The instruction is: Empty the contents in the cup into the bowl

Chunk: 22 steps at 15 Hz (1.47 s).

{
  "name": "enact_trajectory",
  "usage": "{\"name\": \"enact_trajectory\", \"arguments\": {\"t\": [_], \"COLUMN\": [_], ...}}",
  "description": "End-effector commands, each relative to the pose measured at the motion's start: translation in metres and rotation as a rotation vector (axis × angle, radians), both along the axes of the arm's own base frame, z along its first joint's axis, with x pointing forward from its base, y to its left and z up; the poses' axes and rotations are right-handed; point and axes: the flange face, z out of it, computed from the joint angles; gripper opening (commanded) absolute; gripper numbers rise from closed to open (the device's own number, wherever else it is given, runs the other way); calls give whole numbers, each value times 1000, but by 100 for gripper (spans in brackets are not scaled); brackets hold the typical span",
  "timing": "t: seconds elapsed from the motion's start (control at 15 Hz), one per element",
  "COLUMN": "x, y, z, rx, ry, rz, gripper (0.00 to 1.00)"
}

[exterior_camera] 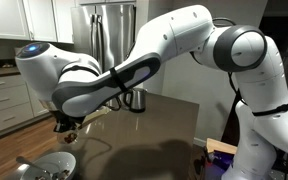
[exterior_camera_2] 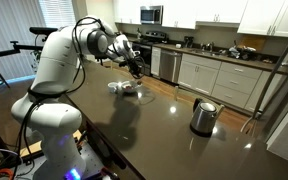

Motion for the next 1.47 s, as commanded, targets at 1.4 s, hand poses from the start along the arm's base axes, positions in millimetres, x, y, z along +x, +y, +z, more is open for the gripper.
{"name": "enact_trajectory", "arguments": {"t": [1.4], "x": [-31], "y": [93], "z": [-20], "rx": [-200], "ry": [-315], "rz": [34], "gripper": [3]}}
